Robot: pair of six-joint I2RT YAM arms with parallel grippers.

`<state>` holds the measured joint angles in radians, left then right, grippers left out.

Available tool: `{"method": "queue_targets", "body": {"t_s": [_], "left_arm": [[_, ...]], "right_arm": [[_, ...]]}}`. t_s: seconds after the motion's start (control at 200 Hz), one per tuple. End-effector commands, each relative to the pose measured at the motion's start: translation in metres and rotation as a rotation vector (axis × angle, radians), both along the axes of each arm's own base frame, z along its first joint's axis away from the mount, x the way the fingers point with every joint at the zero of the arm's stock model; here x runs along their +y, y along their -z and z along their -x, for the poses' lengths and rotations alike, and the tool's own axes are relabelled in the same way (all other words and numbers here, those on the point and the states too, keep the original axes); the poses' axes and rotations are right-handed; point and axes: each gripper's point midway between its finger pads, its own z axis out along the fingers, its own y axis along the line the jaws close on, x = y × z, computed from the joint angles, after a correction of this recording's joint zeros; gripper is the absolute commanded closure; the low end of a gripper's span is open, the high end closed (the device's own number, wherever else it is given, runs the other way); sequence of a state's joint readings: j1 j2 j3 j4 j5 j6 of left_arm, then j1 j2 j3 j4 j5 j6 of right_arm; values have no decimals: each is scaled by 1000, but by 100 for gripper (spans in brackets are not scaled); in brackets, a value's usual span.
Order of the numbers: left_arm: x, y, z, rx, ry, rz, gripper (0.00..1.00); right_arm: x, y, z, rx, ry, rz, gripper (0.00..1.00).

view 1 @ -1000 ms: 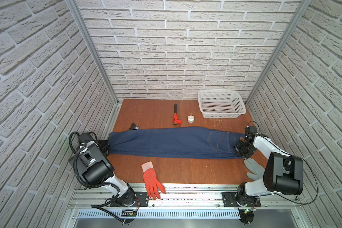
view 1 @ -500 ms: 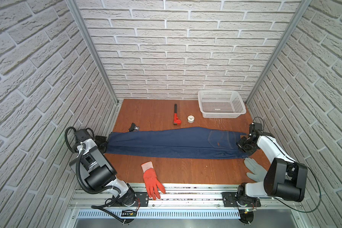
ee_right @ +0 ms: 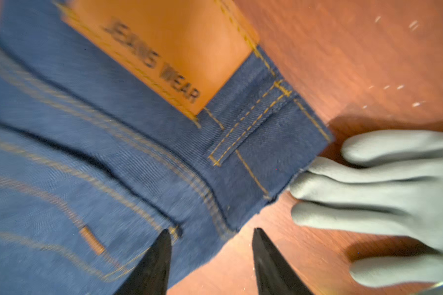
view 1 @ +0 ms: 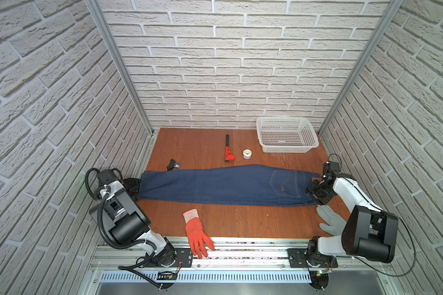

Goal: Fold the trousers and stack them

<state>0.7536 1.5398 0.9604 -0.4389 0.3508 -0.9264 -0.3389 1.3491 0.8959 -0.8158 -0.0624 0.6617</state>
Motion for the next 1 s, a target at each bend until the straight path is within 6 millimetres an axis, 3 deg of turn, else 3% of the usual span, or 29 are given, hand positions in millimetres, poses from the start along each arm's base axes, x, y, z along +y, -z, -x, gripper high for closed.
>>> {"method": "queue_targets", "body": {"t_s": [0.0,0.16,0.28,0.37,0.52,0.635,0.72,0.825,0.995], "left_arm": [[26,-56,4,-43,-27,-171,22],[25,-86,10,-38,9,-235,11],[21,-89,0,-61,68,-227,8],[13,-84,-9,-83,121,-209,6],[1,-70,-17,-93,185,-188,5],[-3,-58,-20,-84,218,-178,5],[-4,-50,-21,-64,246,-179,6],[-7,-44,-23,-36,295,-199,7],[-12,-39,-25,12,377,-210,7]], "right_arm": [[-7,-32,5,-32,-11,57,41],[-2,-68,2,-123,-29,77,37],[32,-76,-23,-204,-160,28,37],[72,-64,-41,-176,-314,15,45],[141,-28,-66,-165,-523,-57,55],[174,6,-72,-123,-618,-95,59],[180,32,-70,-54,-645,-96,62],[172,58,-66,26,-653,-59,63],[151,75,-60,119,-666,48,64]]}}
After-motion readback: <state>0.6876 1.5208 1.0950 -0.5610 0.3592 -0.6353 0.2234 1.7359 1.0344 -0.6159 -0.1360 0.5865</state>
